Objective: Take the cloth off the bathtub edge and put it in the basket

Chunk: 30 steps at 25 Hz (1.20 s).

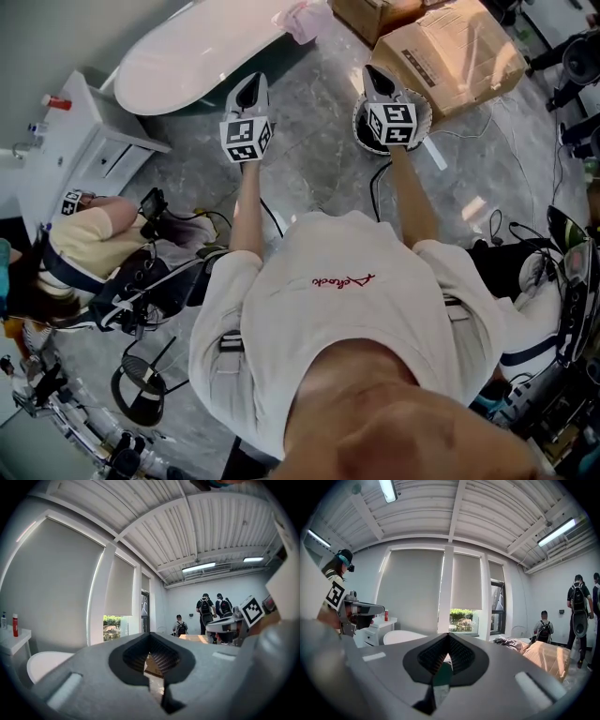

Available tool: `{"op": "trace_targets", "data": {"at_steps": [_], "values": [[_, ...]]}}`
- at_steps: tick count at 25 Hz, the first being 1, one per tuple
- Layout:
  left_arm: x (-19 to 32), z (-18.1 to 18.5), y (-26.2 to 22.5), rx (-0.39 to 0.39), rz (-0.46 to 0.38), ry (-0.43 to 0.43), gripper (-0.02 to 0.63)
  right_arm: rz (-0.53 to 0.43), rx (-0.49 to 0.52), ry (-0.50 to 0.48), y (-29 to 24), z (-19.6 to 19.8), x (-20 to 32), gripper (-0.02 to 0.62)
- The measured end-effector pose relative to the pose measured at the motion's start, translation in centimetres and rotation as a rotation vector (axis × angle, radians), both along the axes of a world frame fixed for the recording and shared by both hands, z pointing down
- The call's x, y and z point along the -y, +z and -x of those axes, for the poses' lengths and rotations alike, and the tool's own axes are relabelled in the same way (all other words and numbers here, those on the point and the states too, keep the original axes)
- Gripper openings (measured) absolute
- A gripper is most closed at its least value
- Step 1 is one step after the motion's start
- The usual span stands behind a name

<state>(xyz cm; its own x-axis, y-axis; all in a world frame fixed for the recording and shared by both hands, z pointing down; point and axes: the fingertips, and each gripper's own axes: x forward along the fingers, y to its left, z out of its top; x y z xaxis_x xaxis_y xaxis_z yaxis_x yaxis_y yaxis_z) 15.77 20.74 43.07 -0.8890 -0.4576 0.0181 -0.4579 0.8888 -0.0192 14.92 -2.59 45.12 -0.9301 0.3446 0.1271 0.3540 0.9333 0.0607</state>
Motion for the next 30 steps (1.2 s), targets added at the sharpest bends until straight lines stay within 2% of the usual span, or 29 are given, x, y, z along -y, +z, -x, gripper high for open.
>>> {"op": "trace_targets", "data": {"at_steps": [8,20,30], "values": [[-1.7,4.3,0.2,-0.007,-0.008,0.010,0.000,-0.011,-0.016,0.016,0.5,3.8,-1.5,0.006],[-1.2,5.5,2.6,-0.032,0.000,0.027,0.000,-0.007,-0.056,0.043,3.3,4.7,-0.7,0.006],[-0.5,10.0,2.6,-0.031,0.020,0.030,0.000,0.021,-0.055,0.031,3.7,9.6,-0.4,0.006]]}}
